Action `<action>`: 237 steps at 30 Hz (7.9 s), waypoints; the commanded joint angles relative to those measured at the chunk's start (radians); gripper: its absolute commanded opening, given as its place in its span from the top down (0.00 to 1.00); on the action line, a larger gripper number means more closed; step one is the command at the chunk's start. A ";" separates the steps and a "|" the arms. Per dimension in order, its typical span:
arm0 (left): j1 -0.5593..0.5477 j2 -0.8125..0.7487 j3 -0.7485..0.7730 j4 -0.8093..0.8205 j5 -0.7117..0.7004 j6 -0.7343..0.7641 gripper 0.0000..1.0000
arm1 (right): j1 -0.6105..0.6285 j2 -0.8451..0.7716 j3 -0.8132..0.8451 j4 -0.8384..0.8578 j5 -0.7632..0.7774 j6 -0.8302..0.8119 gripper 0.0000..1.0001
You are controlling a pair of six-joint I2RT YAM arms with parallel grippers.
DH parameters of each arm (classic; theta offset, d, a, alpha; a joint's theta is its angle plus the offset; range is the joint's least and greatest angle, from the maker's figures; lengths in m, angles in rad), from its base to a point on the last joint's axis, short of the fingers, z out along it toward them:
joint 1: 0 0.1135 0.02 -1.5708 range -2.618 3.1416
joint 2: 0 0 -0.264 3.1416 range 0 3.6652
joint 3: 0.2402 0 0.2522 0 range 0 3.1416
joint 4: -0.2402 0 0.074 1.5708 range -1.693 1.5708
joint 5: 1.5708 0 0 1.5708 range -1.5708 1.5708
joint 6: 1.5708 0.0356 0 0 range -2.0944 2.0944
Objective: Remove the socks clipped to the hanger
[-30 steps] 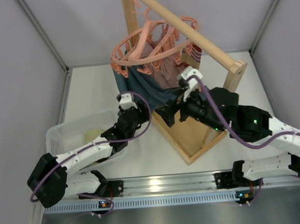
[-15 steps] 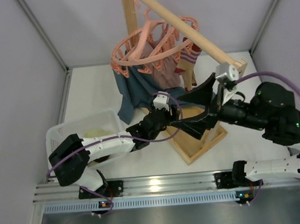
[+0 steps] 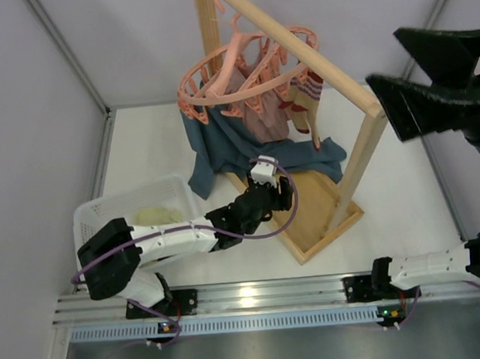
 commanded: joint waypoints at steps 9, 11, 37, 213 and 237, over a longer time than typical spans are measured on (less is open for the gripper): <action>-0.022 -0.045 -0.035 0.051 -0.043 -0.049 0.36 | -0.210 0.177 0.096 0.458 0.855 -0.532 0.06; -0.022 -0.040 -0.032 0.051 -0.037 -0.051 0.36 | -0.267 0.171 0.085 0.445 0.861 -0.491 0.06; -0.005 0.036 0.030 0.054 0.020 0.193 0.41 | -1.459 0.132 -0.959 0.524 -0.573 0.767 0.09; 0.538 0.713 0.445 0.950 1.485 -0.307 1.00 | -1.085 0.181 -0.917 0.796 -0.515 0.316 0.28; 0.539 0.705 0.437 0.950 1.497 -0.304 1.00 | -1.079 0.326 -0.832 0.965 -0.741 0.397 0.28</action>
